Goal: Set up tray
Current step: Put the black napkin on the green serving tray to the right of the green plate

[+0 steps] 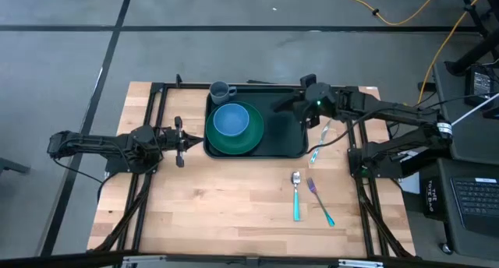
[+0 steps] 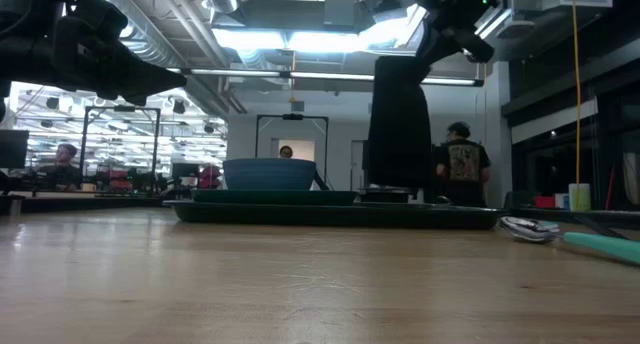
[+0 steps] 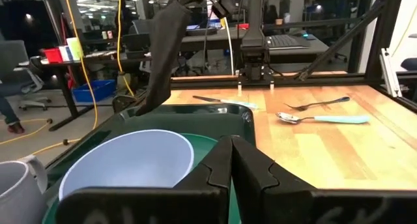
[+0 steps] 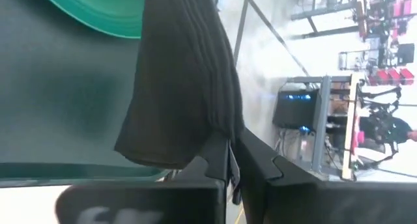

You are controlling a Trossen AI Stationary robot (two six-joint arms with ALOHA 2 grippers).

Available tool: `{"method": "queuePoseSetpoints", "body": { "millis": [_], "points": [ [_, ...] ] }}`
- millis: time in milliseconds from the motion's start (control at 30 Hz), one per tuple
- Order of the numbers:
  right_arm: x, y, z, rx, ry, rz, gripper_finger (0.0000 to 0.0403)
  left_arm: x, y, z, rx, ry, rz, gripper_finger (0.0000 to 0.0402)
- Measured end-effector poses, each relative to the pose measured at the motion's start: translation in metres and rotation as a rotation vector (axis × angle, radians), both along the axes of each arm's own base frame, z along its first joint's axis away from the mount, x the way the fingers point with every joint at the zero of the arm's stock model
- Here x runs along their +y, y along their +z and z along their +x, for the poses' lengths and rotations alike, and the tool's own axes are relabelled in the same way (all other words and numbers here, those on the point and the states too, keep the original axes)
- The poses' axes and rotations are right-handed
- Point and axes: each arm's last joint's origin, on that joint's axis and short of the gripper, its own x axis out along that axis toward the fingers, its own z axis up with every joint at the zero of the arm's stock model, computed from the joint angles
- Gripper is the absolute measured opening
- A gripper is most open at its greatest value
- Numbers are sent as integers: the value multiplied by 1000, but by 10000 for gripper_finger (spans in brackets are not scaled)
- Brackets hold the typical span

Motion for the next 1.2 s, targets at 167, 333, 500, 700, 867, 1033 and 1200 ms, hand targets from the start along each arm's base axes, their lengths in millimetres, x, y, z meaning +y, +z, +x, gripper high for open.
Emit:
{"method": "queuePoseSetpoints", "body": {
  "millis": [167,333,500,700,867,1033,1200],
  "points": [
    [-17,0,-3,0,-15,8,17,0,0,0,2,-3,-2,3],
    [-34,-3,-1,18,18,-14,17,0,0,0,2,-3,-2,3],
    [-59,-14,5,40,28,0,17,0,0,0,3,-3,-2,3],
    [-83,-38,13,112,-29,35,17,0,0,0,3,-3,-2,3],
    [-89,-55,19,176,-19,96,17,0,0,0,6,-4,16,3],
    [-89,-75,22,253,-19,190,17,0,0,0,10,-4,39,3],
    [-88,-96,24,298,-5,239,17,0,0,0,11,-5,40,3]
  ]
}}
